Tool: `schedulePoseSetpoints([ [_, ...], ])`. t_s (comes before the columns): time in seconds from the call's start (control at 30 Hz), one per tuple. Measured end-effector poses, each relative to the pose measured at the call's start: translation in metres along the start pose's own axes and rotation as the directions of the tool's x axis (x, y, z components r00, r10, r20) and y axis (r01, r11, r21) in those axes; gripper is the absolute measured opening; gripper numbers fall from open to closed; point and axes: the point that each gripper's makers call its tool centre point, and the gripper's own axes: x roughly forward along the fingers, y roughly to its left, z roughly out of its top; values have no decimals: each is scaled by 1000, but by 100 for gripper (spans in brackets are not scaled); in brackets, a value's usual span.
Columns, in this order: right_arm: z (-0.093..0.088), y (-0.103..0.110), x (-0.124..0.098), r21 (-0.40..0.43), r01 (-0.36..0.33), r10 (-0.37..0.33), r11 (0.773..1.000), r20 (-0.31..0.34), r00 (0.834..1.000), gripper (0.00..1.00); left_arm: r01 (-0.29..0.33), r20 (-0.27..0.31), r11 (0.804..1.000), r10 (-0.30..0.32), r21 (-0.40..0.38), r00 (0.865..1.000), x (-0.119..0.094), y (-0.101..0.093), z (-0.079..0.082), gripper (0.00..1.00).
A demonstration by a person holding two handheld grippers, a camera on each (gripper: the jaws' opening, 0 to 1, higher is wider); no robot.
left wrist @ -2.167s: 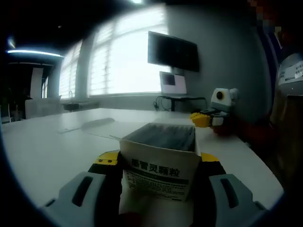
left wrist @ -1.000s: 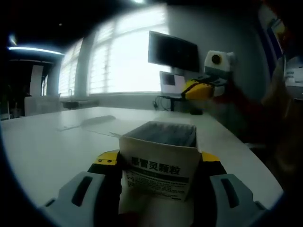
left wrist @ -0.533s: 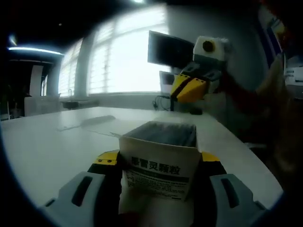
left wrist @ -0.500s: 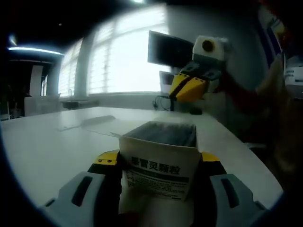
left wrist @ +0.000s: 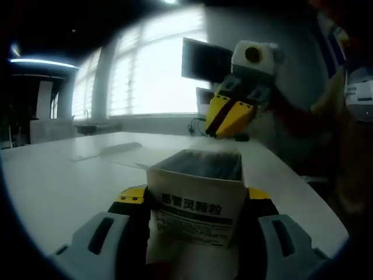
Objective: Take out ganmaoling bag from box put it on table
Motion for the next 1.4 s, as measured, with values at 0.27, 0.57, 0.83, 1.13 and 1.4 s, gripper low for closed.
schedulePoseSetpoints([
  [0.27,-2,6,9,-34,-47,45,998,-43,998,0,1,0,1000,-1,3,1000,-1,0,0,50],
  [0.57,-10,8,17,-30,-92,89,995,-85,992,0,4,1,1000,-4,5,1000,-2,-1,0,50],
  [0.83,-11,10,18,-47,-152,145,987,-120,982,0,6,-3,1000,-6,0,1000,-1,0,-1,50],
  [1.13,-16,10,21,-41,-204,196,978,-139,971,0,6,-4,1000,-6,1,1000,0,0,-1,50],
  [1.4,-15,15,23,-70,-257,245,964,-146,958,0,9,-5,1000,-9,-5,1000,1,0,-1,50],
])
